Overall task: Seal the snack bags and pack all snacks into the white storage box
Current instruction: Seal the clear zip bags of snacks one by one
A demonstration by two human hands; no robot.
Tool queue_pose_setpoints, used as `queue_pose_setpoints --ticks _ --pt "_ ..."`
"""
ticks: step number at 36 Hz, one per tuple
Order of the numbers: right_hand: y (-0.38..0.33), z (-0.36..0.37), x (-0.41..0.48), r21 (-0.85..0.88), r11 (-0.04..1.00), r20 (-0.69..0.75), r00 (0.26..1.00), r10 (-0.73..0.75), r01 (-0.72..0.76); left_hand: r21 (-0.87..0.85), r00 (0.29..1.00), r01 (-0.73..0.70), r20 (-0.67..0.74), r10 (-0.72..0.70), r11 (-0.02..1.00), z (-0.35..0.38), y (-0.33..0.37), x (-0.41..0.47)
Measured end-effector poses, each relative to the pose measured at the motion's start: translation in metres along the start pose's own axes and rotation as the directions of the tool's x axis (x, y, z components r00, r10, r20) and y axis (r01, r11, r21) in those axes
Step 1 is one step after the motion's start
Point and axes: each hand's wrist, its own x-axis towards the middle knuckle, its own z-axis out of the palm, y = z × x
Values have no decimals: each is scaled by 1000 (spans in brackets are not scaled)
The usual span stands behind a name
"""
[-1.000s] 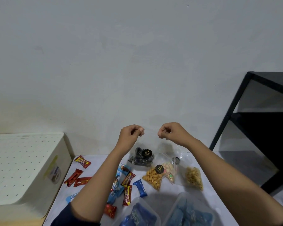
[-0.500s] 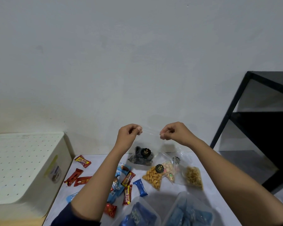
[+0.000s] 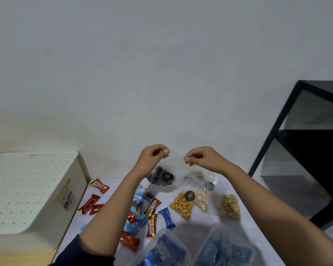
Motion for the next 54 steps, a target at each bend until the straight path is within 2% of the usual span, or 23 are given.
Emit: queue_pose_setpoints --ticks 8,10,13,15,16,17,19,21,23,29,44,54 --pt "-11 16 6 -42 999 0 1000 -9 9 68 999 37 7 -38 997 2 -5 -5" --pt "-11 18 8 -43 999 -25 1000 4 -5 97 997 46 -60 -40 994 4 -7 -9" --pt "-11 22 10 -43 999 -58 998 28 -30 116 970 68 -240 -38 991 11 -9 -15" --pt "-10 24 10 -41 998 -77 996 41 -44 64 937 134 -333 -106 989 13 -9 -18" --pt "-9 26 10 -45 998 -83 996 45 -49 41 930 173 -335 -149 984 14 -8 -19" --pt "-9 27 10 -54 997 -85 995 48 -53 21 935 205 -300 -189 979 14 -9 -20" --pt "-7 32 9 -72 996 -88 995 47 -54 -45 951 269 -145 -272 962 16 -8 -23" --pt "-6 37 8 -73 996 -91 995 35 -42 -129 933 358 6 -360 925 20 -7 -26" --pt "-6 43 6 -67 998 -89 996 13 -19 -186 909 416 63 -411 890 25 -10 -28" --pt "-3 54 4 -87 996 -79 997 -7 0 -306 893 445 87 -441 841 27 -23 -30" --pt "1 46 2 127 986 20 995 102 -103 -435 894 443 153 -421 784 22 -12 -24" --pt "0 40 1 243 958 73 987 141 -155 -384 895 446 206 -396 808 21 -6 -18"
